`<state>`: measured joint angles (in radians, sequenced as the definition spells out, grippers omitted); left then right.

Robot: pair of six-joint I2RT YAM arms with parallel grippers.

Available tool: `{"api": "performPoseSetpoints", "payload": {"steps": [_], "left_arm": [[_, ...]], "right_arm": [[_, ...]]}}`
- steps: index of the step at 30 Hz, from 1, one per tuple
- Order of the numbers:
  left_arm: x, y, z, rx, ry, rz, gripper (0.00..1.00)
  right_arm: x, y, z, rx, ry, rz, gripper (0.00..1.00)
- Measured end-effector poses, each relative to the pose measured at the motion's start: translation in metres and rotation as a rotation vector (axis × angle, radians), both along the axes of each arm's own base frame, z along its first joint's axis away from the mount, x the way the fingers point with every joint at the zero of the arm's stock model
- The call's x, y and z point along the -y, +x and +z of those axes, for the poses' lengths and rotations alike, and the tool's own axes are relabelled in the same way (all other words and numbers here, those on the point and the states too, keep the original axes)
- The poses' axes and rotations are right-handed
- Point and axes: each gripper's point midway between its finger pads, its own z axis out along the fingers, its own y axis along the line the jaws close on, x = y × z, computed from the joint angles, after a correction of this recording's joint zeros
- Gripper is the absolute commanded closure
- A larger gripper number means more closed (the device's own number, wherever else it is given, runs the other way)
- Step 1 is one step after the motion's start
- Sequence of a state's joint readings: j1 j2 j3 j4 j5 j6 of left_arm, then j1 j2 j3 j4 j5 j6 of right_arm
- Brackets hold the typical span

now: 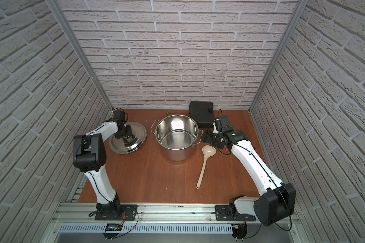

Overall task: Stir the soup with a spoon
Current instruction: Place the lid at the center of the board.

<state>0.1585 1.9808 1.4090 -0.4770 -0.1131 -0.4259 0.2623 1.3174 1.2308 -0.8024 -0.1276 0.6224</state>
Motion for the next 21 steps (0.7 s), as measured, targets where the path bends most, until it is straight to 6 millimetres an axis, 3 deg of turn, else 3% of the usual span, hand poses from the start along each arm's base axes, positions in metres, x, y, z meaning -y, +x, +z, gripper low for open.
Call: {"api": "performPoseSetpoints", "payload": {"steps": [3, 7, 11, 14, 17, 21], "left_arm": [[-0.001, 0.001, 0.0, 0.005, 0.006, 0.004, 0.47], [-0.002, 0.003, -0.001, 0.018, 0.004, 0.01, 0.05], [-0.001, 0.001, -0.001, 0.027, -0.004, 0.032, 0.02], [-0.001, 0.002, 0.017, 0.067, -0.001, 0.046, 0.02], [0.001, -0.001, 0.059, 0.15, 0.015, 0.064, 0.02], [0.011, -0.011, 0.141, 0.339, 0.033, 0.071, 0.02]], "right_arm": [[0.0, 0.0, -0.004, -0.009, 0.0, -0.002, 0.18], [0.001, -0.004, -0.013, -0.031, -0.001, -0.009, 0.18], [0.003, -0.014, -0.029, -0.075, -0.007, -0.018, 0.19], [0.005, -0.026, -0.037, -0.094, -0.004, -0.029, 0.21], [0.004, -0.041, -0.042, -0.106, -0.005, -0.033, 0.23], [-0.005, -0.067, -0.059, -0.144, -0.02, -0.013, 0.35]]}}
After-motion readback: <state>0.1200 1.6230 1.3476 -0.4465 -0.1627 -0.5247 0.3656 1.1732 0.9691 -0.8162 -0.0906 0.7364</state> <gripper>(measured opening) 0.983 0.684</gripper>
